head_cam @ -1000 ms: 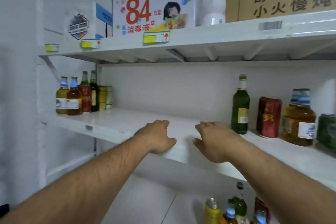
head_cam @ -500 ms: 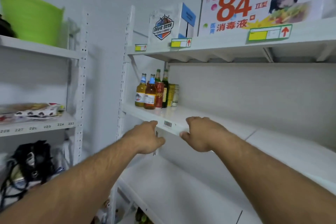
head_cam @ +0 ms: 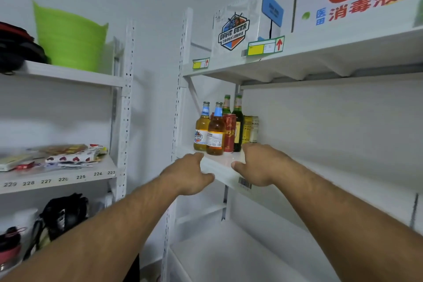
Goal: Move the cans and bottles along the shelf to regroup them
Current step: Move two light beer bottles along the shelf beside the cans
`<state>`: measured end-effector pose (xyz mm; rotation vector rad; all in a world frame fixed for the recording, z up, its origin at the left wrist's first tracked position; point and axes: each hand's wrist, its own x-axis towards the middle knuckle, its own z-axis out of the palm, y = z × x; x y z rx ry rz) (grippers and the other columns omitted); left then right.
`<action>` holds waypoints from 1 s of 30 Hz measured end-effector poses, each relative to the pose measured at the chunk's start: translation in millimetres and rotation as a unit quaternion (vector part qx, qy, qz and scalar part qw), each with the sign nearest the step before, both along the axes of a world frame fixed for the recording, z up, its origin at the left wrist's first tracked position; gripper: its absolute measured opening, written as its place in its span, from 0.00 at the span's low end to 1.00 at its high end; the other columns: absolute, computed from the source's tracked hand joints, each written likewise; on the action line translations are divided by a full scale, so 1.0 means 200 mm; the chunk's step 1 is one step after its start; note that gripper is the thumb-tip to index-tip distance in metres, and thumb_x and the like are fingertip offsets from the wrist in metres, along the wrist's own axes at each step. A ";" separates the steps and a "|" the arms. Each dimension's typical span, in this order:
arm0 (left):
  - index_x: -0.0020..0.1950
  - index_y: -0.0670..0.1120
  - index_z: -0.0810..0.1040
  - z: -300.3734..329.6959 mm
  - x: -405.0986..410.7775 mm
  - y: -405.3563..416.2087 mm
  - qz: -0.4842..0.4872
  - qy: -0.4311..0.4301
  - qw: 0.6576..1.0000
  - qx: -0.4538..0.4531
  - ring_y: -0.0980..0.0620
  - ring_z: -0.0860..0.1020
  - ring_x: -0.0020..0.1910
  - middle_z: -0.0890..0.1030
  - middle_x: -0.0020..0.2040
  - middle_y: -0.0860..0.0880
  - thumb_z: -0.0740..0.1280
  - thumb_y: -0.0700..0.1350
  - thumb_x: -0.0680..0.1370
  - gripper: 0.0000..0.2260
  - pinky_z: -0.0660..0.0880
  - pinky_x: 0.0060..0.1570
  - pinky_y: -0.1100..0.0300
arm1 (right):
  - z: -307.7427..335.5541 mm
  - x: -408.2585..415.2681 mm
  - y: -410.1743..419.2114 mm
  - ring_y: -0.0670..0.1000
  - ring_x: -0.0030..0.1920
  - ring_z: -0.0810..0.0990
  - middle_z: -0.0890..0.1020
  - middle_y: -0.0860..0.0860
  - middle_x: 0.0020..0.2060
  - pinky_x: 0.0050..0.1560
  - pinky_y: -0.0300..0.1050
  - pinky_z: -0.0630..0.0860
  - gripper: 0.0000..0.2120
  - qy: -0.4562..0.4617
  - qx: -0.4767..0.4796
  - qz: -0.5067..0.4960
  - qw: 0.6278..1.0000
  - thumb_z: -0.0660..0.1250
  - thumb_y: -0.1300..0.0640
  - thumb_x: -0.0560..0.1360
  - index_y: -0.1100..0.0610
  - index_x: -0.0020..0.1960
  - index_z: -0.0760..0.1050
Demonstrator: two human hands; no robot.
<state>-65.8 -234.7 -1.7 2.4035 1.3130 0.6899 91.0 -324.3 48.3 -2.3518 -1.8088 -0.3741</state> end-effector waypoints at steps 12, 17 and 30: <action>0.83 0.51 0.61 0.04 0.06 0.59 -0.011 -0.020 1.000 0.005 0.46 0.71 0.75 0.69 0.80 0.49 0.67 0.54 0.83 0.31 0.70 0.69 0.54 | -0.04 0.11 0.43 0.54 0.63 0.76 0.75 0.52 0.67 0.59 0.50 0.75 0.30 0.013 0.002 -0.037 0.999 0.61 0.38 0.79 0.53 0.75 0.64; 0.83 0.50 0.60 0.06 0.08 0.93 -0.051 -0.055 0.997 -0.008 0.45 0.70 0.76 0.67 0.81 0.48 0.68 0.54 0.82 0.32 0.69 0.71 0.51 | -0.01 0.08 0.65 0.53 0.57 0.78 0.79 0.52 0.61 0.57 0.48 0.76 0.21 0.046 0.039 -0.044 0.997 0.62 0.43 0.81 0.51 0.69 0.70; 0.82 0.49 0.62 0.00 0.24 1.70 -0.186 -0.221 0.947 -0.138 0.46 0.75 0.72 0.72 0.78 0.47 0.79 0.55 0.73 0.42 0.72 0.69 0.51 | 0.04 0.01 1.28 0.50 0.46 0.76 0.75 0.46 0.42 0.30 0.39 0.69 0.12 0.334 0.256 -0.103 0.901 0.68 0.42 0.77 0.47 0.48 0.69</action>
